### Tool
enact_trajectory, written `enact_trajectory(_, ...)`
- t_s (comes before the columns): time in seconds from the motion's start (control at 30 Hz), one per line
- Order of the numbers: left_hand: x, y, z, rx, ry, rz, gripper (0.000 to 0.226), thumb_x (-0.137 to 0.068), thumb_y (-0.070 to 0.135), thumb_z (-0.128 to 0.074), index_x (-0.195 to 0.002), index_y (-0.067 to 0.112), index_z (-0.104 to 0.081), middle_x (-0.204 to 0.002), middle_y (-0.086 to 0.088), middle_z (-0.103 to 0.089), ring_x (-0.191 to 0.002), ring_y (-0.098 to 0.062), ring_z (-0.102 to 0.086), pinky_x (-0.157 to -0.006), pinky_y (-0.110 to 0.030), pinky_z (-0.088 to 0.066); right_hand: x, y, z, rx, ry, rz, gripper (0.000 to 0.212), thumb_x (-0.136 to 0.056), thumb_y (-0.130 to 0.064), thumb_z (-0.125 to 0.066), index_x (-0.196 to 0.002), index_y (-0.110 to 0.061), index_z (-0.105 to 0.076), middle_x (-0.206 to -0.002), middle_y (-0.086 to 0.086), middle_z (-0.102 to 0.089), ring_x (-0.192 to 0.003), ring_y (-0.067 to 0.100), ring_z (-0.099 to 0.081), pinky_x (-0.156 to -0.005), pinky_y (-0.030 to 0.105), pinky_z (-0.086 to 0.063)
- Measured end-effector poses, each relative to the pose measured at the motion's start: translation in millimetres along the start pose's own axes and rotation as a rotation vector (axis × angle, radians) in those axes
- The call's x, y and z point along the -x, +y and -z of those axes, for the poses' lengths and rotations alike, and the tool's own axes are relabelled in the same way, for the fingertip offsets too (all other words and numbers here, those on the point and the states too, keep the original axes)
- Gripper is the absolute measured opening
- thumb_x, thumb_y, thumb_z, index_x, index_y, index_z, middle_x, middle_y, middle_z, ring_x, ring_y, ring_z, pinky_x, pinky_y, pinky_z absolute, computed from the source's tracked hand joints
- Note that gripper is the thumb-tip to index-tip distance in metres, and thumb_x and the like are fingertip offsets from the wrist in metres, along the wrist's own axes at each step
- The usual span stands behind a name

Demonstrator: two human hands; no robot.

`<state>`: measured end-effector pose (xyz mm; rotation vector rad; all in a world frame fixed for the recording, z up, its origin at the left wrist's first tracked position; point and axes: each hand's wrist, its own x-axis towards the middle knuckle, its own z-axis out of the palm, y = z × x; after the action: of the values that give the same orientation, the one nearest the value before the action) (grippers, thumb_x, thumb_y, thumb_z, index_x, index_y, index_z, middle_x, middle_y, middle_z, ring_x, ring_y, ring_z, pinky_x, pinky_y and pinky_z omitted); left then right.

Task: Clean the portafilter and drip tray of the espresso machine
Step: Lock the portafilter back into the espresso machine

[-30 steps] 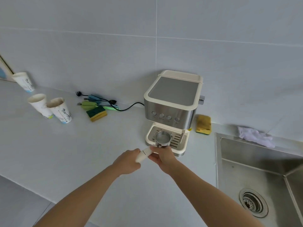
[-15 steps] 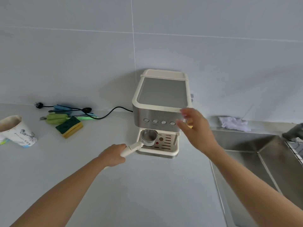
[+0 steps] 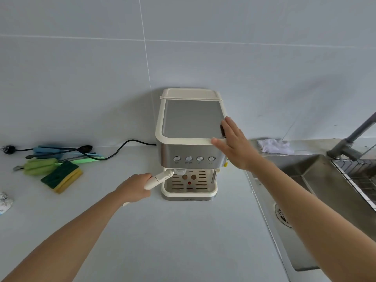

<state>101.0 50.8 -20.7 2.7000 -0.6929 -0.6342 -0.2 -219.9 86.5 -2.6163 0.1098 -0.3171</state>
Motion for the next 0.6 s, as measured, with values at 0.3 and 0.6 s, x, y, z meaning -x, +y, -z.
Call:
enact_trajectory(0.3,-19,10,10,0.013,-0.022,-0.054,0.027,-0.074,0.008,-0.055,-0.064,0.020,-0.033,-0.065,0.003,-0.043,-0.057,-0.018,-0.040,-0.049,-0.026,-0.027,-2,1,-1,-0.036,-0.058,-0.034,0.064,-0.096,-0.038,-0.038,-0.143,0.001,-0.018,-0.156,0.012,-0.008,-0.144,0.018,-0.001,-0.107,0.016,-0.003)
enact_trajectory(0.6,-29,21,14,0.085,-0.040,-0.066,0.025,-0.076,0.006,-0.054,-0.102,0.005,-0.056,-0.086,-0.005,-0.056,-0.062,-0.019,-0.050,-0.053,-0.025,-0.038,-2,-2,1,-0.059,-0.073,-0.072,0.064,-0.095,-0.039,-0.042,-0.137,0.006,-0.025,-0.152,0.016,-0.016,-0.141,0.026,-0.011,-0.099,0.009,-0.006)
